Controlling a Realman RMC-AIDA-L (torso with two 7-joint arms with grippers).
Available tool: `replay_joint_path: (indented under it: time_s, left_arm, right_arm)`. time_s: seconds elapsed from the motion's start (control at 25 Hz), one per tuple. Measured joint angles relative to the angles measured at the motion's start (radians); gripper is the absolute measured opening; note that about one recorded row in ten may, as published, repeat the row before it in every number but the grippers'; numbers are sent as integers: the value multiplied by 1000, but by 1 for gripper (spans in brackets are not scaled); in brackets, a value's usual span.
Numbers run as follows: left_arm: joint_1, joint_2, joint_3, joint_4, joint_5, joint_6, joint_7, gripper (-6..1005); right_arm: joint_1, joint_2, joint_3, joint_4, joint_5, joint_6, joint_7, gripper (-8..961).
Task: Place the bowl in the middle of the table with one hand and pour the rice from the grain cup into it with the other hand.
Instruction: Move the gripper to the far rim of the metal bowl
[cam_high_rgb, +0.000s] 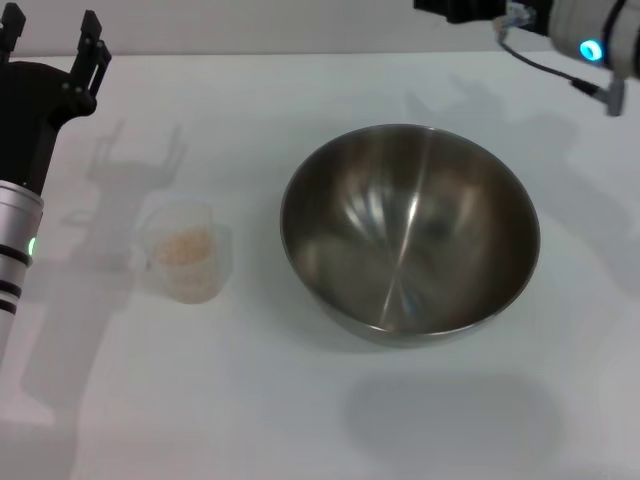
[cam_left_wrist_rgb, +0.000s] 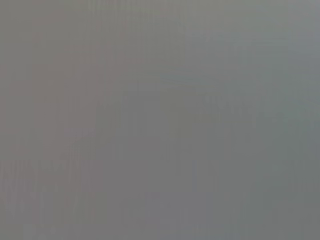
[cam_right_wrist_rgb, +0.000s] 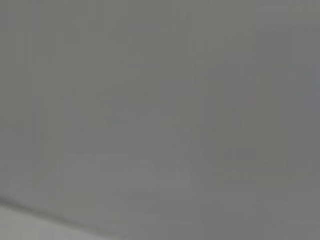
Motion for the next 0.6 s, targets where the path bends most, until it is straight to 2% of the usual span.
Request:
replay_joint_path:
  time_s: [0.04,0.08,0.12,0.16,0.2,0.24,0.28,0.36,0.6]
  left_arm:
    - [0,0,0,0,0,0,0,765]
    - [0,0,1,-2,1,0,-1,765]
    - [0,0,1,-2,1,0,-1,765]
    - [0,0,1,-5,0,-1,-1,765]
    - [0,0,1,-5,0,-1,-1,765]
    - [0,0,1,-6,0,-1,-2,765]
    - [0,0,2,-8,0,-1,-2,765]
    - [-1,0,2,-11,0,-1,-2,765]
    - [-5,0,1,-11,0,-2,-2,766]
  right_arm:
    - [20,-2,70,-61,1,179,3,673]
    - [40,-3,113,-79,1,269,3,671]
    - [40,-3,113,-79,1,269,3,669]
    - [87,-6,195,-94,1,437,-1,666]
    - [87,-6,195,-94,1,437,-1,664]
    - [130,-8,266,-82,1,562,-20,662]
    - [130,-8,266,-82,1,562,-20,659]
    - [194,-11,340,-30,0,697,-67,655]
    - [261,-14,372,93,-20,797,-130,641]
